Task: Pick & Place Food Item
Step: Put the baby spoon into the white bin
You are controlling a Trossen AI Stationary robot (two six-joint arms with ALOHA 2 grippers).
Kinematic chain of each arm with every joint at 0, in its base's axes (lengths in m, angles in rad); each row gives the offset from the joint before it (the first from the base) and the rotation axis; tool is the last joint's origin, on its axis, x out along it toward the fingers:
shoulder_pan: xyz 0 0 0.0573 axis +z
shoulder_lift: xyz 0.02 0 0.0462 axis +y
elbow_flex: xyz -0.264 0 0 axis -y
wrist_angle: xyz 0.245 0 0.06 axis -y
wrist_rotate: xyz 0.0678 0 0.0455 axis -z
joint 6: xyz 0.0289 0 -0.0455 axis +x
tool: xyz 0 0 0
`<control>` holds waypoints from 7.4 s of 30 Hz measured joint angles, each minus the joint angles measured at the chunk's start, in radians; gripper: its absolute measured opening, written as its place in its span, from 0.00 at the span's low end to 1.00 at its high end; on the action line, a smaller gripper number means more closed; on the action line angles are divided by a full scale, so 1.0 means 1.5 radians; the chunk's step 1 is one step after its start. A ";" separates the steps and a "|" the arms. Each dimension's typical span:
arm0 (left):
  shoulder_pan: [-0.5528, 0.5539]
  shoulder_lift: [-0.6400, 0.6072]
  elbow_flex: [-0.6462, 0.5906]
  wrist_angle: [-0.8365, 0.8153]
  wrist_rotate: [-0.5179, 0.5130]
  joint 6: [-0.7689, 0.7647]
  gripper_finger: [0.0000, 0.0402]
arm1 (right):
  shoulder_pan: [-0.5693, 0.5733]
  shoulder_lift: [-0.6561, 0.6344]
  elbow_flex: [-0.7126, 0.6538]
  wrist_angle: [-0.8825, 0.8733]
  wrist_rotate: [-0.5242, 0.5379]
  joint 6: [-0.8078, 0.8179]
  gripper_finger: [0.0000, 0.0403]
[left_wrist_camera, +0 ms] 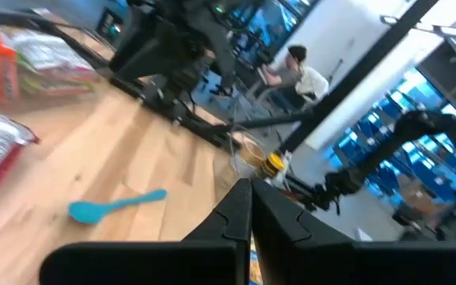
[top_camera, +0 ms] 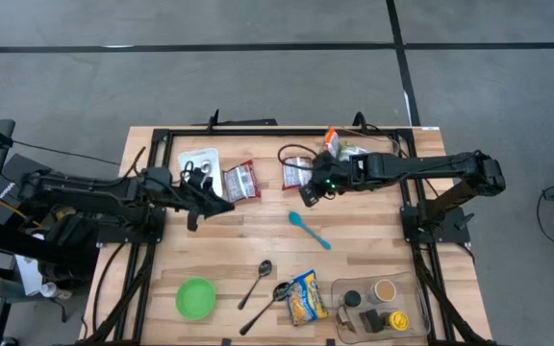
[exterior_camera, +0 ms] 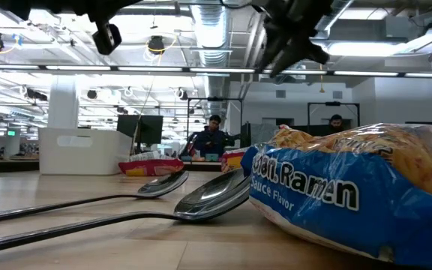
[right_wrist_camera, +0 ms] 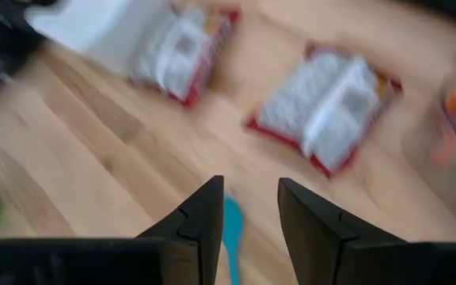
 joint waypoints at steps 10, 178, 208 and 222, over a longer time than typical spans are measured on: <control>-0.034 0.028 0.000 0.000 -0.001 0.000 0.01 | 0.005 0.035 0.000 -0.107 -0.048 0.014 0.29; -0.023 0.186 -0.001 0.122 -0.353 0.085 0.07 | 0.027 0.189 0.000 0.668 0.293 -0.025 0.06; 0.049 0.304 -0.001 0.254 -0.257 0.066 0.28 | 0.048 0.188 0.000 0.644 0.297 -0.043 0.05; 0.056 0.302 0.000 0.202 -0.255 0.066 0.36 | 0.050 0.186 0.000 0.623 0.291 -0.040 0.05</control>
